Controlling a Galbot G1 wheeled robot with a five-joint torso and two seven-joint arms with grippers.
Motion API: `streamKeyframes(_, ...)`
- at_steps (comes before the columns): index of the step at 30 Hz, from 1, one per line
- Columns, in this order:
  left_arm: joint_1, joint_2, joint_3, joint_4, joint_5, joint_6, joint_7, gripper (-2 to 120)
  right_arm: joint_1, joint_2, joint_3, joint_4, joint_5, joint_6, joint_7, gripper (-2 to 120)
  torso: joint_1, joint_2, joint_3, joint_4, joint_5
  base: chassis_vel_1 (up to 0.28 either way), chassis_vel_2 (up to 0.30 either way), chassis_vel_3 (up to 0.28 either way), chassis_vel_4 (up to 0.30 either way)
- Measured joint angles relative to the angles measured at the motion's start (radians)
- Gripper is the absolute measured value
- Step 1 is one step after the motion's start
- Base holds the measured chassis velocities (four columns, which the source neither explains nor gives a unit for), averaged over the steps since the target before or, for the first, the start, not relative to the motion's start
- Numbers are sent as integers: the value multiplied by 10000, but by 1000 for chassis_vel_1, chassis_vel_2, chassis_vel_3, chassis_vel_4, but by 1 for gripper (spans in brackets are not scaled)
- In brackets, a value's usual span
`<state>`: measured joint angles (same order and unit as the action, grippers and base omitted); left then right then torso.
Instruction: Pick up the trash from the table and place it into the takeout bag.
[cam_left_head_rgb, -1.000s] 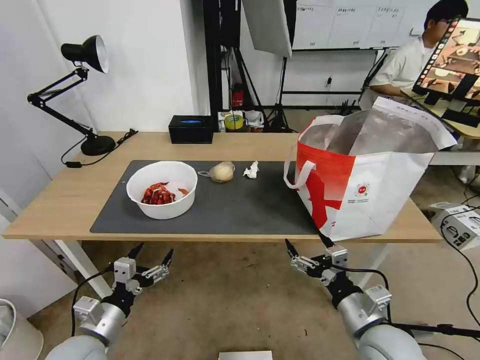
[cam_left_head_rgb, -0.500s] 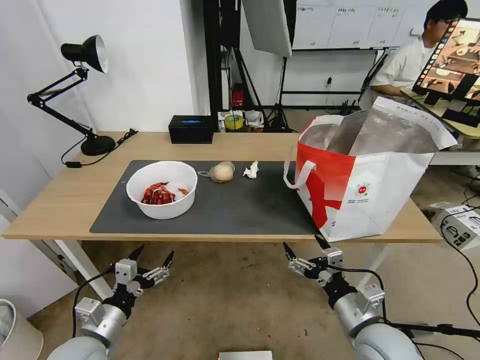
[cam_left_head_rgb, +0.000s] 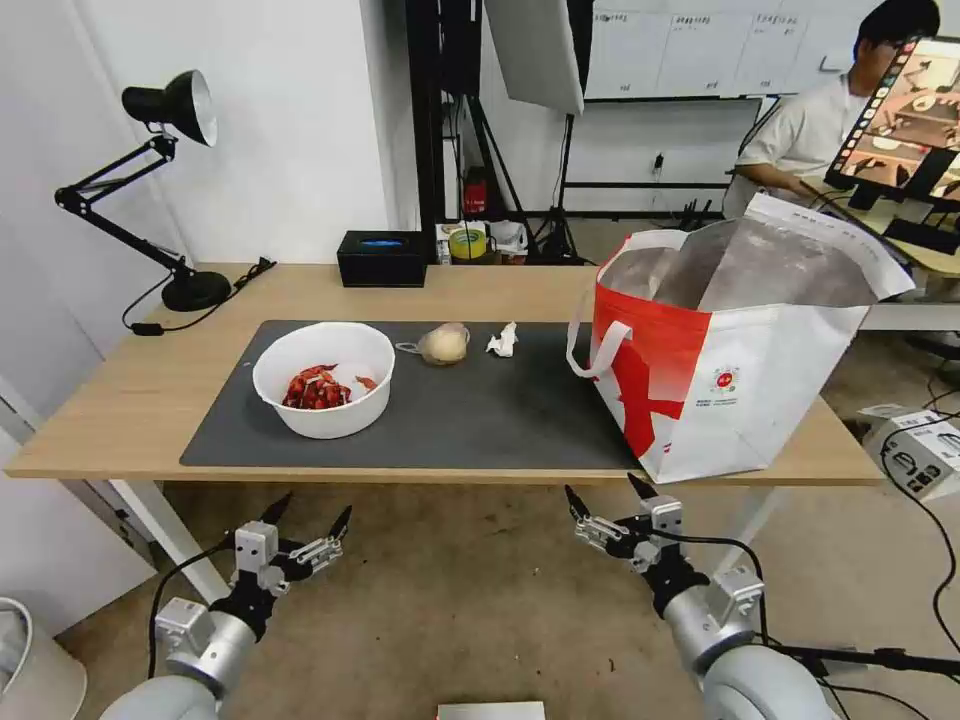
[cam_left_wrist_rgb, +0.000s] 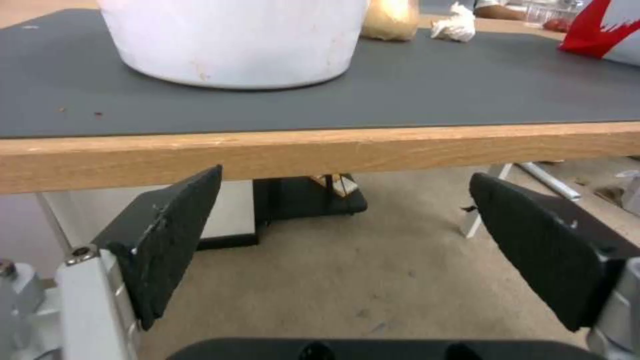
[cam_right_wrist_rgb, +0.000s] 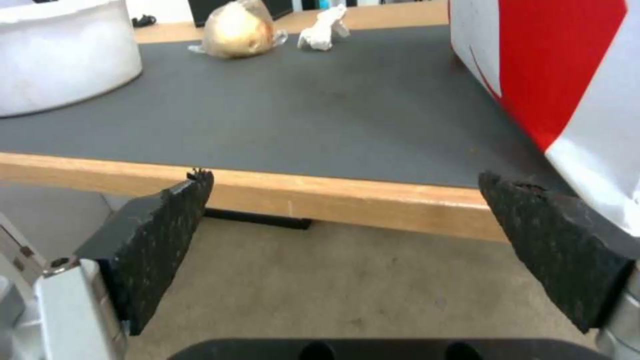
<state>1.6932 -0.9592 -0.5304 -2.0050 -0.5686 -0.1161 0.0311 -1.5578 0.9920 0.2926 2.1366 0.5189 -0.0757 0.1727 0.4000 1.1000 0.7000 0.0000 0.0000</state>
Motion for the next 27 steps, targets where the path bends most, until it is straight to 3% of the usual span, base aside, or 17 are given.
streamKeyframes(20,-64,-363,-28,160,281,-195,9,100,258,253,-537,-117,232,-259,241,100,1,0,0,-1,-1,0,0,0,0)
streamKeyframes(27,-108,-360,35,120,358,-198,12,100,1314,212,-1201,80,1143,-292,166,100,0,-1,0,-2,0,0,0,0,0)
